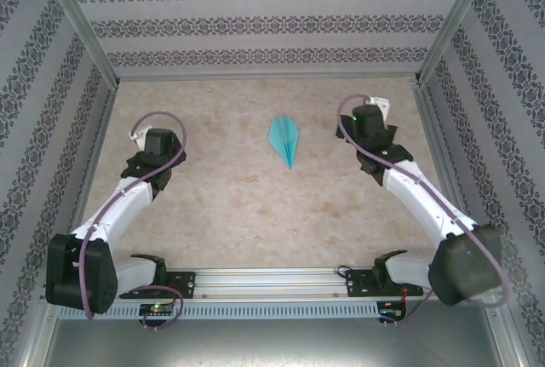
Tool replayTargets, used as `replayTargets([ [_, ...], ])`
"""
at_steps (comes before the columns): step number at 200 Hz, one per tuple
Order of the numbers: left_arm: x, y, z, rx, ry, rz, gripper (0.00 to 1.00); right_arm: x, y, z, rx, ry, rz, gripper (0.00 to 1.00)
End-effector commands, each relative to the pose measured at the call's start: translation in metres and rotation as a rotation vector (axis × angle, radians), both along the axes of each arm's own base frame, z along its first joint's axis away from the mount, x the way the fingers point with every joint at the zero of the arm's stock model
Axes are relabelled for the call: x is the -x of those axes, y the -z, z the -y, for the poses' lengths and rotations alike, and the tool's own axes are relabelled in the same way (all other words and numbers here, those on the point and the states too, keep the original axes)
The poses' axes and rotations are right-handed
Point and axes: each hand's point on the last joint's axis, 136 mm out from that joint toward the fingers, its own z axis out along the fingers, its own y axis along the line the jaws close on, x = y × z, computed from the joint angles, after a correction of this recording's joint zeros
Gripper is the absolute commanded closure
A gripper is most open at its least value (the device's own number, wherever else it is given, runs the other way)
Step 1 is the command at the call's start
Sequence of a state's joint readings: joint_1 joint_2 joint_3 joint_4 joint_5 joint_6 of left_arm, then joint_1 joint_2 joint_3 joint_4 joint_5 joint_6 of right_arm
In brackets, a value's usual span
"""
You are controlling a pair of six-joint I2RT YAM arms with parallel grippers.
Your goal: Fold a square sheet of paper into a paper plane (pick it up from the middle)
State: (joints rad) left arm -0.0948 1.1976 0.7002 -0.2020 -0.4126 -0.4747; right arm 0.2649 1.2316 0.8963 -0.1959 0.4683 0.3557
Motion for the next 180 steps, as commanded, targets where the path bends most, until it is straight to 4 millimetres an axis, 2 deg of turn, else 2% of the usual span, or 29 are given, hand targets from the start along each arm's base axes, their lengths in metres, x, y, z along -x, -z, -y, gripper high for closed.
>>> replayTargets([
  [1, -0.004, -0.007, -0.028, -0.159, -0.036, 0.083, 0.00, 0.006, 0.019, 0.046, 0.121, 0.117, 0.053, 0.02],
  [27, -0.012, 0.010, -0.027, -0.210, 0.066, 0.107, 0.00, 0.017, 0.055, 0.069, 0.163, 0.165, 0.076, 0.02],
  [44, -0.017, 0.018, -0.024, -0.230, 0.124, 0.148, 0.00, 0.014, 0.072, 0.075, 0.190, 0.158, 0.066, 0.02],
  [59, -0.023, 0.020, -0.018, -0.199, 0.180, 0.187, 0.00, 0.006, 0.085, 0.072, 0.236, 0.111, 0.037, 0.02],
  [67, -0.026, 0.019, -0.012, -0.184, 0.224, 0.216, 0.00, 0.001, 0.086, 0.071, 0.243, 0.096, 0.041, 0.02],
  [84, -0.032, 0.015, 0.000, -0.176, 0.310, 0.283, 0.00, -0.011, 0.084, 0.056, 0.226, -0.017, 0.092, 0.02],
  [101, -0.038, 0.020, 0.009, -0.142, 0.376, 0.302, 0.00, -0.017, 0.088, 0.047, 0.181, -0.089, 0.074, 0.02],
  [113, -0.040, 0.018, 0.019, -0.123, 0.428, 0.328, 0.00, -0.017, 0.087, 0.038, 0.156, -0.134, 0.097, 0.02],
  [131, -0.041, 0.021, 0.028, -0.113, 0.470, 0.382, 0.00, -0.013, 0.080, 0.021, 0.131, -0.228, 0.228, 0.02],
  [165, -0.054, 0.035, 0.040, -0.106, 0.541, 0.332, 0.00, -0.016, 0.093, 0.015, 0.123, -0.265, 0.234, 0.02],
  [180, -0.054, 0.040, 0.038, -0.108, 0.530, 0.327, 0.00, -0.016, 0.097, 0.017, 0.118, -0.261, 0.229, 0.02],
])
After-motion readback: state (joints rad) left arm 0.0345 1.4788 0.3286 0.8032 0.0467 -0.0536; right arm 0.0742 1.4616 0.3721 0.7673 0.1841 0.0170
